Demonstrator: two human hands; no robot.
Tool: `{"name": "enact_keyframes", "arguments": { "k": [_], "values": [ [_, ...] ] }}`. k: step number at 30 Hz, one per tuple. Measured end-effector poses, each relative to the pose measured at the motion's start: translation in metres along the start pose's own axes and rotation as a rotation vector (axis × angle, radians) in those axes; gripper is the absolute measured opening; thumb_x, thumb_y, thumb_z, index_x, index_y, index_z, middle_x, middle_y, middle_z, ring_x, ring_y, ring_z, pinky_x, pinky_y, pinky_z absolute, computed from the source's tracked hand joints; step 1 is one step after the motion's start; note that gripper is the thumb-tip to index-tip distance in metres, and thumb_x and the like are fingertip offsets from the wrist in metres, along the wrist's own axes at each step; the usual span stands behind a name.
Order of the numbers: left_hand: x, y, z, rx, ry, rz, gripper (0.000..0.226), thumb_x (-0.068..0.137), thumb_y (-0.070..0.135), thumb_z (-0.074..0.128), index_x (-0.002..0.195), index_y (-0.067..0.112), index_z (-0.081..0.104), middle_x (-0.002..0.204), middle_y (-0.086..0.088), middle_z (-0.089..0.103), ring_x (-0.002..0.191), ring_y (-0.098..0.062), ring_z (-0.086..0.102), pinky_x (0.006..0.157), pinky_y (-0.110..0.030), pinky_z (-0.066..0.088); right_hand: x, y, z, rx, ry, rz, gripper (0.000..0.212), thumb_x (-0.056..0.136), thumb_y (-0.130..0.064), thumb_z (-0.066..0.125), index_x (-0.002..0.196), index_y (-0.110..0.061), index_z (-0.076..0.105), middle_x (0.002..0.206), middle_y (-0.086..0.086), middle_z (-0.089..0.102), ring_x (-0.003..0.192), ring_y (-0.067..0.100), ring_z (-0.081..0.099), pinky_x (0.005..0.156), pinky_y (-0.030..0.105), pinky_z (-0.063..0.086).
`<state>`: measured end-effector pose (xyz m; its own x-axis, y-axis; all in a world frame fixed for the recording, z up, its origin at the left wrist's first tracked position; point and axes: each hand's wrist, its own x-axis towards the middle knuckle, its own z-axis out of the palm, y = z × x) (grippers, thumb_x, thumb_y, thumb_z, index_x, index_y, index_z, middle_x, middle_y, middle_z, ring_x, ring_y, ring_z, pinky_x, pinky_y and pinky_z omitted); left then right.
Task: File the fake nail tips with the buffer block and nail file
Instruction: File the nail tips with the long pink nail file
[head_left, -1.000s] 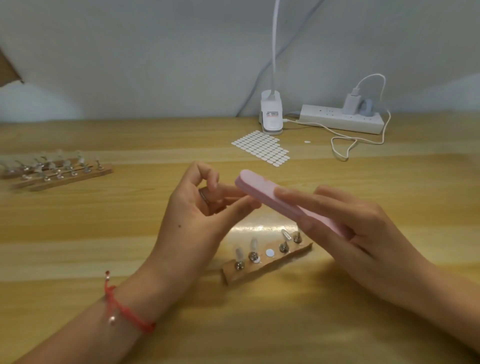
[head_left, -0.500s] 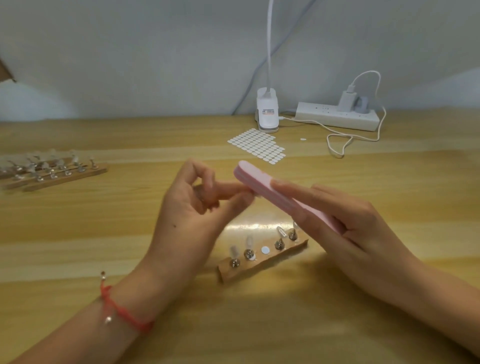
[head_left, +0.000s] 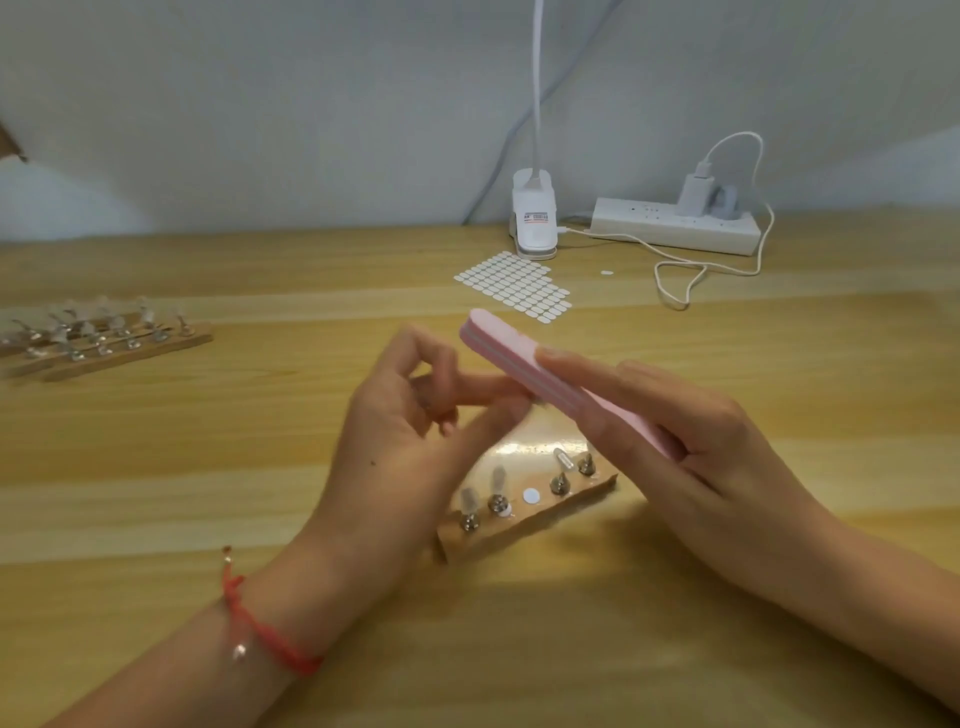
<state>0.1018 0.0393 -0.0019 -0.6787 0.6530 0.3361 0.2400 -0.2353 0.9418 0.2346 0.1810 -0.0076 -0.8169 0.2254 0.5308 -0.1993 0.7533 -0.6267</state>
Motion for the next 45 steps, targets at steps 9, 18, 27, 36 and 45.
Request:
{"name": "enact_keyframes", "arguments": {
  "k": [9, 18, 27, 36, 45],
  "values": [
    [-0.006, -0.003, 0.006, 0.037, -0.097, 0.017, 0.046, 0.071, 0.013, 0.08, 0.074, 0.019, 0.035, 0.085, 0.0, 0.076, 0.084, -0.024, 0.07, 0.074, -0.048, 0.046, 0.004, -0.003, 0.001, -0.012, 0.018, -0.037, 0.04, 0.099, -0.04, 0.047, 0.139, -0.045, 0.048, 0.092, -0.009, 0.064, 0.08, 0.01, 0.059, 0.067, 0.015, 0.044],
    [0.002, -0.005, -0.017, -0.443, -0.289, -0.311, 0.047, 0.067, 0.012, 0.078, 0.085, 0.02, 0.036, 0.078, -0.004, 0.073, 0.063, -0.01, 0.065, 0.056, -0.018, 0.048, 0.007, 0.005, -0.04, -0.372, 0.138, -0.247, 0.03, 0.098, -0.022, 0.052, 0.126, -0.028, 0.055, 0.129, -0.01, 0.055, 0.128, 0.016, 0.051, 0.113, 0.058, 0.029],
    [0.001, 0.002, -0.014, -0.412, -0.371, -0.318, 0.045, 0.065, 0.007, 0.076, 0.08, 0.017, 0.035, 0.061, 0.004, 0.067, 0.052, -0.005, 0.059, 0.054, -0.02, 0.046, 0.013, 0.005, -0.035, -0.605, 0.045, -0.483, 0.043, 0.095, -0.005, 0.055, 0.126, -0.034, 0.063, 0.127, 0.008, 0.054, 0.129, 0.031, 0.047, 0.109, 0.075, 0.017],
    [0.003, 0.006, -0.008, -0.408, -0.384, -0.253, 0.042, 0.069, 0.0, 0.07, 0.079, 0.015, 0.032, 0.058, 0.007, 0.065, 0.05, -0.004, 0.06, 0.05, -0.012, 0.046, 0.009, -0.002, -0.021, -0.583, 0.048, -0.492, 0.041, 0.095, -0.006, 0.062, 0.121, -0.037, 0.063, 0.128, 0.007, 0.042, 0.129, 0.025, 0.046, 0.114, 0.07, 0.017],
    [0.001, 0.006, -0.011, -0.433, -0.375, -0.294, 0.033, 0.074, 0.004, 0.063, 0.079, 0.016, 0.033, 0.056, 0.008, 0.062, 0.046, -0.004, 0.056, 0.046, -0.016, 0.043, 0.003, -0.004, -0.007, -0.591, -0.006, -0.569, 0.035, 0.095, -0.01, 0.063, 0.121, -0.034, 0.063, 0.123, 0.006, 0.044, 0.126, 0.025, 0.046, 0.112, 0.07, 0.022]
  ]
}}
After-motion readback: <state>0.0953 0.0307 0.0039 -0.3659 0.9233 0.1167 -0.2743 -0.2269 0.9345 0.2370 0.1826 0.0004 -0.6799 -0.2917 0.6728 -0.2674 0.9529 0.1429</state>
